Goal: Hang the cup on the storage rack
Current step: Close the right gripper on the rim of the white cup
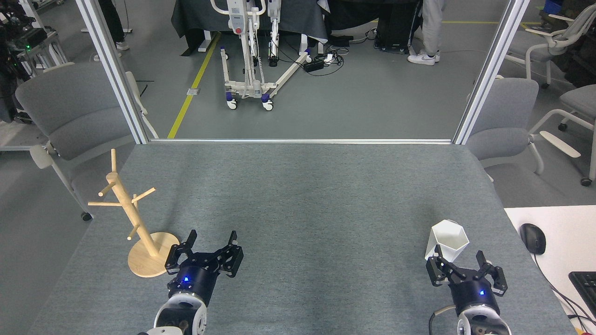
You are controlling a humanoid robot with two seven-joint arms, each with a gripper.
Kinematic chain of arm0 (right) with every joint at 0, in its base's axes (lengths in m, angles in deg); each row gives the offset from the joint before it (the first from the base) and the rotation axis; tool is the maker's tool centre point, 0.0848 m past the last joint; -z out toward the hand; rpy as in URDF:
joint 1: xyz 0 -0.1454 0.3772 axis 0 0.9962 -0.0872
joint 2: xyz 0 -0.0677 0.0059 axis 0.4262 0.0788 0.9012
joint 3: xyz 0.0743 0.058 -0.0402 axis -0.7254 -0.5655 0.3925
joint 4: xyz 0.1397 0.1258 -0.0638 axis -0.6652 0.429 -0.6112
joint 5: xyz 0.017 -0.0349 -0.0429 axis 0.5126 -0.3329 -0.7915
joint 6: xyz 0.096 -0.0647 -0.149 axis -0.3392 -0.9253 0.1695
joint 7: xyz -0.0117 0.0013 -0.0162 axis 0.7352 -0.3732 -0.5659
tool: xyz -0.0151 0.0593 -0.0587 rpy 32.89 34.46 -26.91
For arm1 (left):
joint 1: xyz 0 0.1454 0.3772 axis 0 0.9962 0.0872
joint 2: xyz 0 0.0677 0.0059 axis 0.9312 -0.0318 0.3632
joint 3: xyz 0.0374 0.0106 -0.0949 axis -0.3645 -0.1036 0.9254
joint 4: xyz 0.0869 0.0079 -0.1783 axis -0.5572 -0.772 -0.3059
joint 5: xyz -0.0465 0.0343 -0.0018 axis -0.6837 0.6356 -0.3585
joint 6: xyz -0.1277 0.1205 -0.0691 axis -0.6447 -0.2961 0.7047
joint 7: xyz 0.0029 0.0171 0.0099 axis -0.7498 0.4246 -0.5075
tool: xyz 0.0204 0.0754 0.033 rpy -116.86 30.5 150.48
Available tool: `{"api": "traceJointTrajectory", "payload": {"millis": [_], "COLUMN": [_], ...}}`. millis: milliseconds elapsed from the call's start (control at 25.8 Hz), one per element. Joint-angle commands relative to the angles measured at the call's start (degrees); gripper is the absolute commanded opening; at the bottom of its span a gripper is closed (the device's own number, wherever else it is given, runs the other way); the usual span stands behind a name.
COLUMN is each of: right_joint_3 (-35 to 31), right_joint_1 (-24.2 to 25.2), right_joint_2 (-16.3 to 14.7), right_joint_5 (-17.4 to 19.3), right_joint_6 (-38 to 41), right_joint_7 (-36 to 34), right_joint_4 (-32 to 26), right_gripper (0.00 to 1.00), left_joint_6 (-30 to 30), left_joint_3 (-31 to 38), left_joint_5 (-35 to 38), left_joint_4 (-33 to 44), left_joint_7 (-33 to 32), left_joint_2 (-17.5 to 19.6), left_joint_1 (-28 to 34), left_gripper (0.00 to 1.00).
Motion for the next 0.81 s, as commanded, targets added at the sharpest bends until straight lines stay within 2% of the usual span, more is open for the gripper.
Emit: {"api": "traceJointTrajectory", "payload": {"millis": [0, 232, 775], "right_joint_3": [0.08, 0.08, 0.08], "right_joint_1": [-0.46, -2.13, -4.51], "right_joint_2": [0.00, -0.09, -0.35], "right_joint_5": [0.08, 0.08, -0.01], "right_joint_6": [-0.03, 0.06, 1.29], "right_joint_7": [-0.20, -0.12, -0.21], "right_joint_4": [0.30, 2.50, 5.92], "right_gripper": [1.00, 1.00, 1.00], "left_joint_6": [-0.02, -0.02, -0.10], "left_joint_3": [0.01, 0.01, 0.01], "left_joint_5": [0.05, -0.04, -0.04], "left_joint_4": [-0.32, -2.87, -3.04], "left_joint_7": [-0.02, -0.02, -0.02], "left_joint_2": [-0.06, -0.15, -0.24], "left_joint_1": [-0.30, -1.44, -1.79], "left_gripper": [0.99, 0.99, 0.99]}}
